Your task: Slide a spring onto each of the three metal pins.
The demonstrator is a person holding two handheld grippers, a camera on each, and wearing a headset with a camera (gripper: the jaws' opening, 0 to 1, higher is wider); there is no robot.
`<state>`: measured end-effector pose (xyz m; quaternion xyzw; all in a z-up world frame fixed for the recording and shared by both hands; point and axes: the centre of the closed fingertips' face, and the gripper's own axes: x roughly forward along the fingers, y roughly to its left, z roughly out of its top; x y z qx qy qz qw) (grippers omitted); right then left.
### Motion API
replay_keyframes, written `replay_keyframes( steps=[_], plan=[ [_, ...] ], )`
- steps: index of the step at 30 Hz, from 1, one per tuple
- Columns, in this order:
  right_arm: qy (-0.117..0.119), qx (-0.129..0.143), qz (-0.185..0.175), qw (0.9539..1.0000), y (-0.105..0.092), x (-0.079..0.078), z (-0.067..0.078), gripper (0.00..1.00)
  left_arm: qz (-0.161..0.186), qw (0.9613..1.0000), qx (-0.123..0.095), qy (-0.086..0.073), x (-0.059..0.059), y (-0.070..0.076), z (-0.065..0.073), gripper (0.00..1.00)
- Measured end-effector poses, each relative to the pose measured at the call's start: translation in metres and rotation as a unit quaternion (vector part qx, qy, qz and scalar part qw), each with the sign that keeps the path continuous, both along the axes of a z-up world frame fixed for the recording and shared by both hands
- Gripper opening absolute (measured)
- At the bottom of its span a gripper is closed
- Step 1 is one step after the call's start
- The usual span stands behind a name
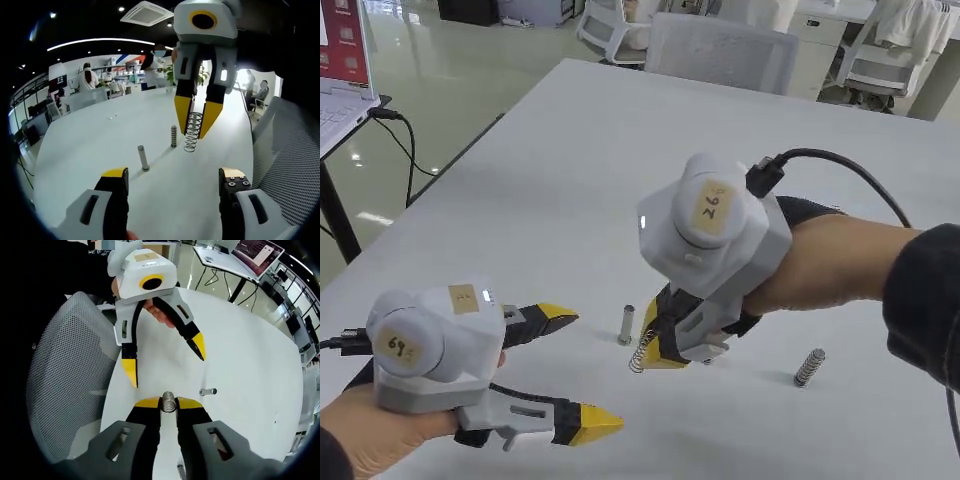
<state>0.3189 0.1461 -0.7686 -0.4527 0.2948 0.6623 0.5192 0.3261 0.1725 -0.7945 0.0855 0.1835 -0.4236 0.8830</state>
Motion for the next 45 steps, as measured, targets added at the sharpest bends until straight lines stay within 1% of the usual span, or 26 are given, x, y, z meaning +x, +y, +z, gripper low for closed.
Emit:
replay_keyframes(
  steps=[5,10,18,23,25,26,31,34,36,41,45],
  plan=[
    [-0.004,0.000,-0.005,1.0000,-0.001,0.004,0.002,0.13,0.006,1.0000,-0.002,0.002,0.001,0.001,0.000,0.78],
    [-0.005,0.000,-0.008,1.0000,-0.002,0.009,0.004,0.13,0.007,1.0000,-0.003,0.003,0.002,0.002,-0.001,0.80],
    [-0.013,-0.003,-0.013,0.9998,0.000,0.022,0.007,0.13,0.010,0.9999,-0.005,0.003,0.001,0.004,-0.002,0.79],
    [-0.019,-0.008,-0.015,0.9997,0.003,0.030,0.007,0.13,0.012,0.9999,-0.006,0.003,0.001,0.006,-0.002,0.79],
    [-0.024,-0.012,-0.016,0.9995,0.003,0.034,0.005,0.13,0.013,0.9999,-0.007,0.003,0.002,0.007,-0.002,0.79],
    [-0.030,-0.016,-0.015,0.9993,0.002,0.037,0.004,0.13,0.014,0.9999,-0.007,0.002,0.002,0.008,-0.002,0.79],
    [-0.034,-0.014,-0.023,0.9991,0.005,0.047,0.004,0.13,0.015,0.9999,-0.007,0.001,0.003,0.008,-0.001,0.80],
    [-0.046,-0.018,-0.027,0.9984,0.007,0.056,0.003,0.13,0.014,0.9999,-0.007,0.000,0.003,0.008,-0.001,0.80],
    [-0.047,-0.019,-0.028,0.9983,0.008,0.058,0.003,0.13,0.014,0.9999,-0.006,0.000,0.004,0.008,-0.001,0.80],
    [-0.046,-0.021,-0.034,0.9982,0.011,0.069,-0.001,0.13,0.014,0.9999,-0.008,-0.001,0.005,0.007,0.001,0.80],
    [-0.044,-0.018,-0.036,0.9982,0.015,0.072,-0.002,0.13,0.015,0.9998,-0.010,-0.001,0.005,0.008,0.002,0.80]
  ],
)
